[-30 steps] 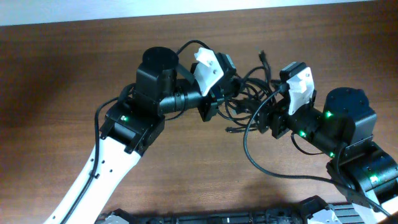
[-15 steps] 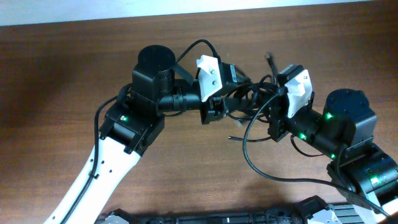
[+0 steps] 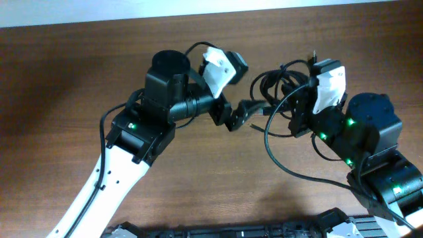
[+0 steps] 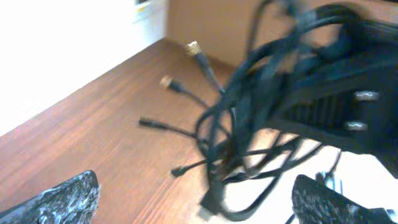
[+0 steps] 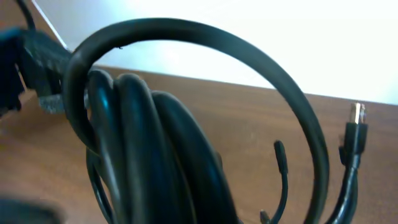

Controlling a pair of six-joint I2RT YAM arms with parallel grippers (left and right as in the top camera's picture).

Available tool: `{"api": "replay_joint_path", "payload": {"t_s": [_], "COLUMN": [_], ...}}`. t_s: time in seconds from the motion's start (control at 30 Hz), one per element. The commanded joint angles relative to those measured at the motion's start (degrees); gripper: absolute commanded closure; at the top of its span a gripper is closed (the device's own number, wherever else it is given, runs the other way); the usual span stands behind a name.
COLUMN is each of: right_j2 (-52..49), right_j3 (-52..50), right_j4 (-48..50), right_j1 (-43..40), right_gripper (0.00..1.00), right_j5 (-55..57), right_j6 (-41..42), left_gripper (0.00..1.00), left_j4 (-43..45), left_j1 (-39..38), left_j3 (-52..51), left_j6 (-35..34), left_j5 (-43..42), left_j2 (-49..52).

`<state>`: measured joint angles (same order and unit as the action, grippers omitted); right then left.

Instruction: Untangle cables

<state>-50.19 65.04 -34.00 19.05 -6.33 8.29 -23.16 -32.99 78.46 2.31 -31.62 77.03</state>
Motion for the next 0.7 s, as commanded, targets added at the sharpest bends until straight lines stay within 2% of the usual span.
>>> {"api": "replay_joint_path", "payload": {"t_s": [0.0, 0.17, 0.33, 0.5, 0.67], "right_j2": [0.35, 0.33, 0.33, 0.33, 0.33], "right_j3": [0.46, 0.46, 0.46, 0.46, 0.46], "right_j4": [2.21, 4.07, 4.48, 5.9, 5.97], "right_j1": [-0.37, -0.37, -0.37, -0.37, -0.37], "right_gripper": [0.96, 0.96, 0.96, 0.96, 0.96], "right_j5": [1.68, 1.01, 0.09, -5.27, -5.55], "right_j6": [1.62, 3.39, 5.77, 5.75, 5.75], "left_gripper": [0.01, 0.01, 0.01, 0.01, 0.01], "left_j4": [-0.02, 0.35, 3.52, 4.48, 4.42], "left_j1": [-0.15, -0.15, -0.15, -0.31, -0.31], "left_j3": [0.72, 0.72, 0.72, 0.72, 0.72], "left_j6": [-4.52, -4.48, -4.5, -4.48, -4.48], "left_j5": [5.92, 5.46, -0.66, -0.76, -0.79], "left_j2": [-0.96, -0.96, -0.96, -0.96, -0.96]}}
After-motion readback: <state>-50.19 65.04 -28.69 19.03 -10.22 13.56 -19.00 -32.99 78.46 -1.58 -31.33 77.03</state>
